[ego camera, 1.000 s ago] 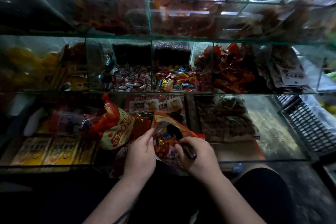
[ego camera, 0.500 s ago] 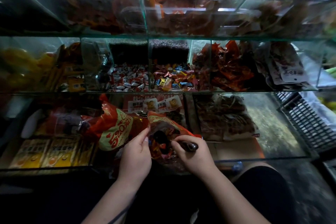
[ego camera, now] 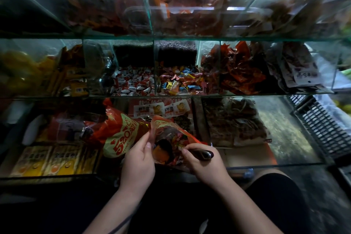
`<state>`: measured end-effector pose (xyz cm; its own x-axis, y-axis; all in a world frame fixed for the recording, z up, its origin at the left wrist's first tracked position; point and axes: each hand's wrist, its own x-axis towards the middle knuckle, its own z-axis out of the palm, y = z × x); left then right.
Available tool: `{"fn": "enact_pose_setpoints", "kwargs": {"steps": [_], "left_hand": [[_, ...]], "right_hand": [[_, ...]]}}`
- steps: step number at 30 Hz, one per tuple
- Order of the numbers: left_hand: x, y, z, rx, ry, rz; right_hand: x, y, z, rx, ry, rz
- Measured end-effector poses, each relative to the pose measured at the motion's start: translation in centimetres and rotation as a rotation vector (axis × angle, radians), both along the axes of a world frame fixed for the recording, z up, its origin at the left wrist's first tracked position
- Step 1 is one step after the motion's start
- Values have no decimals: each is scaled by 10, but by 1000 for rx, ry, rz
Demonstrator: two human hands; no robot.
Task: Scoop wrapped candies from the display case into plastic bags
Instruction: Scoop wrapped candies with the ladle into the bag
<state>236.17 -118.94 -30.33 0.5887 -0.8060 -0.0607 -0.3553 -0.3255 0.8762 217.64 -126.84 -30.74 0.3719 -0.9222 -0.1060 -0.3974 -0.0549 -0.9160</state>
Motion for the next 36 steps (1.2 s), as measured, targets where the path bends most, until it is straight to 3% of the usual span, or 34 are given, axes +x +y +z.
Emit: {"fn": "enact_pose_setpoints", "kwargs": {"steps": [6,11,16,20,22,24,29,32,36], "left_hand": [[2,5,2,12,0,2],[1,4,10,0,-14,1],[-1,5,23,-15,-63,-5],[-15,4,44,-270,-353,-102],[-28,1,52,-378,-377,-247],[-42,-6,55,-299,-325,-368],[-50,-31,34,239,-364,-376],[-45,-41,28,292,-385,-379],[-49,-42,24,215,-436,-341]], "right_hand": [[-12,-11,22,75,-29,64],[-4,-17,35,294,-252,-286],[-15,-15,48,301,-367,-459],[-32,-12,57,253,-386,-460],[-41,-11,63,245,-430,-474],[-48,-9,70,232,-460,-503],[-71,1,89,261,-512,-527],[-82,6,104,299,-588,-548],[-80,18,122,290,-644,-483]]}}
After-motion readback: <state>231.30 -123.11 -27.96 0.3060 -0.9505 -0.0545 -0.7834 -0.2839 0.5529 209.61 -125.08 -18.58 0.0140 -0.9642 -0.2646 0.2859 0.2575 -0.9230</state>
